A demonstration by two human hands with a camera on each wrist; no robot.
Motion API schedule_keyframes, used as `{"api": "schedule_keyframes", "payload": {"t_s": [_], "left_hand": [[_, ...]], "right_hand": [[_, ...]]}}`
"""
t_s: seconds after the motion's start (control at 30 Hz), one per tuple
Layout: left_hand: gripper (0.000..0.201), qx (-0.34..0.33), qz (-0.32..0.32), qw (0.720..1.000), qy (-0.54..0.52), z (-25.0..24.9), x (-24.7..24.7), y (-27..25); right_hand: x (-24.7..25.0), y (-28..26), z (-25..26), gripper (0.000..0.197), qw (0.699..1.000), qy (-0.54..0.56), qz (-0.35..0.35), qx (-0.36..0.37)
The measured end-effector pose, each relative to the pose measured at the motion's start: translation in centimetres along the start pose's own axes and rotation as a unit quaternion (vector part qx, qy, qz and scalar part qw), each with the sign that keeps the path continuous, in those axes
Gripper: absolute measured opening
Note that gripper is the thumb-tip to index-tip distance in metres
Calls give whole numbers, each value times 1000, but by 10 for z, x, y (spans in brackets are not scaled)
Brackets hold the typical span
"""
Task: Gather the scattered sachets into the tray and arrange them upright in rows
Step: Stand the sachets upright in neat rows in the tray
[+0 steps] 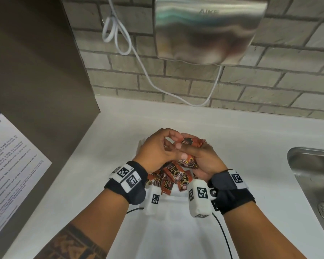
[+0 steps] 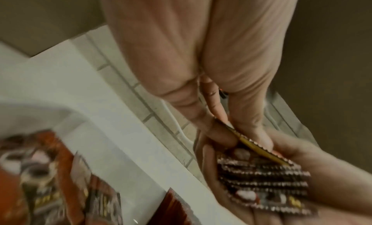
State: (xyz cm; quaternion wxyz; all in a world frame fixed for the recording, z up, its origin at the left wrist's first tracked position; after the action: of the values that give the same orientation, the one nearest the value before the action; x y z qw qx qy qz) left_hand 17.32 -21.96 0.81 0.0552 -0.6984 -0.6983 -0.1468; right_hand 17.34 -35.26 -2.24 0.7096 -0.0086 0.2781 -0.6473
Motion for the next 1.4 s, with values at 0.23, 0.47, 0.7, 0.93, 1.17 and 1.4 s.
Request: {"api": "schedule_keyframes", "payload": {"t_s": [0.23, 0.47, 0.7, 0.93, 1.17, 1.4], "left_hand": [[100, -213, 131, 937, 242, -33, -34, -12], [89, -182, 150, 927, 293, -19, -40, -14], [85, -176, 170, 925, 290, -9, -40, -23], [82, -165, 121, 898, 389, -4, -28, -16], [120, -52, 98, 991, 79, -16, -6, 3], [74, 184, 114, 905, -367, -23, -21, 4]], "right_hand": [[-4, -4, 4, 19, 998, -57, 10, 25], [-3, 1, -7, 18, 996, -89, 27, -9], [0, 1, -32, 18, 996, -62, 33, -50], [1, -3, -20, 19, 938, -339, -26, 69], [-7, -18, 13, 21, 969, -231, 2, 84], [-31, -32, 38, 35, 968, -198, 77, 132]]}}
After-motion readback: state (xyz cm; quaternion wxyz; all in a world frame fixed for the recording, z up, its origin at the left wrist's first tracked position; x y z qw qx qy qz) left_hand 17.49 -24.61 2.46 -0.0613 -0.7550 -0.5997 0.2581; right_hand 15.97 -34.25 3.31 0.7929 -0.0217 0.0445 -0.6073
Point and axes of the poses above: each hand's wrist, its own y-axis towards the middle knuckle, its own x-axis out of the back of the hand, z = x × y, the point moved 8 cm from there along y, towards the middle knuckle, and after that the axes turned 7 degrees about -z, right-handed, at the moved point
